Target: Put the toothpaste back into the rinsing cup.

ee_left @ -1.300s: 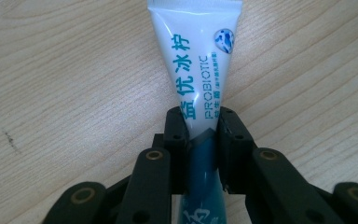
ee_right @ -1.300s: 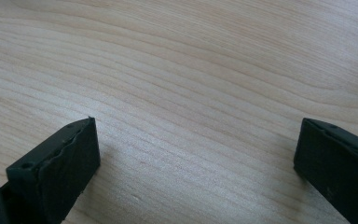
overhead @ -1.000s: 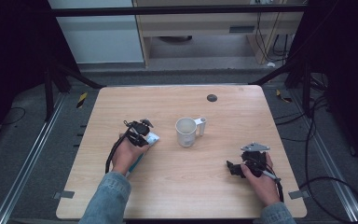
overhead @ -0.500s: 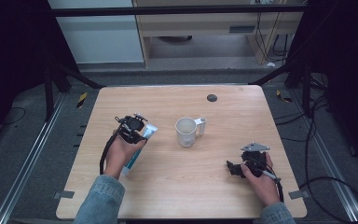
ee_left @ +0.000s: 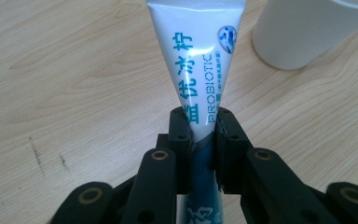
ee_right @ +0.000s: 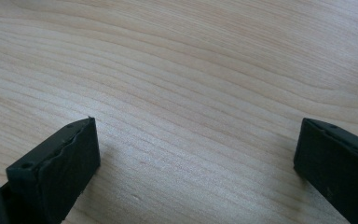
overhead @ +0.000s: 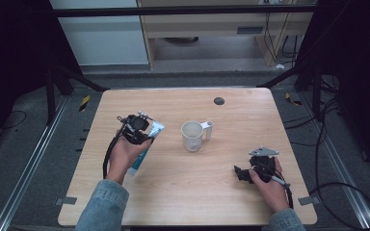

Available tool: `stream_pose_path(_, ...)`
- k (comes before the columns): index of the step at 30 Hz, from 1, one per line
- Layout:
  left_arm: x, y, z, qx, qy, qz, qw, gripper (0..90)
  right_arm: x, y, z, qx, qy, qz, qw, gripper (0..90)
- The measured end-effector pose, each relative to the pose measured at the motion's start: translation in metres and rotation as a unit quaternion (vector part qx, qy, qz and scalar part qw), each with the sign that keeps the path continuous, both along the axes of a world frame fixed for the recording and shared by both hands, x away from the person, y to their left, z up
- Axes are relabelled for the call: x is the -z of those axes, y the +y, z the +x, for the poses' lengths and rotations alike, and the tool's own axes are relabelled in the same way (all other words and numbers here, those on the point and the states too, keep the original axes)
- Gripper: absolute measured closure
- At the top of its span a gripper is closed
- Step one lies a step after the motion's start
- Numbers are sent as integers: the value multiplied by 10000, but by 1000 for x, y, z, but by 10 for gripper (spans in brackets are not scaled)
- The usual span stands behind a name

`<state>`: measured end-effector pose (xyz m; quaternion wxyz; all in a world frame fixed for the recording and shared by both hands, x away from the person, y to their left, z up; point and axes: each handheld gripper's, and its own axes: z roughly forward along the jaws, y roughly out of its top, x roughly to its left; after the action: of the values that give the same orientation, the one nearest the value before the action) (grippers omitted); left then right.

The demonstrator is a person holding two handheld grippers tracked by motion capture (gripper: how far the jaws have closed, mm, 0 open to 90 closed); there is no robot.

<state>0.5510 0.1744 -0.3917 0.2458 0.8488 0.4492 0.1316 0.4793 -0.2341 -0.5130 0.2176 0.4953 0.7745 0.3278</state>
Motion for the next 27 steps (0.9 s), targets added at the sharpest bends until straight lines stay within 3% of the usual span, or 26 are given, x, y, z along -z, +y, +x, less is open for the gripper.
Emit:
stream_pose_path(9, -13, -5, 0, 86, -262, -349, 9990, 787, 0, 0, 0, -2, -5, -2, 10000, 5)
stream_pose_path(20, -31, -14, 1, 206, -662, -761, 9947, 787, 0, 0, 0, -4, -7, -4, 10000, 5)
stream_pose_path(27, -39, -24, 0, 346, -823, -825, 9926, 786, 0, 0, 0, -4, -7, -5, 10000, 4)
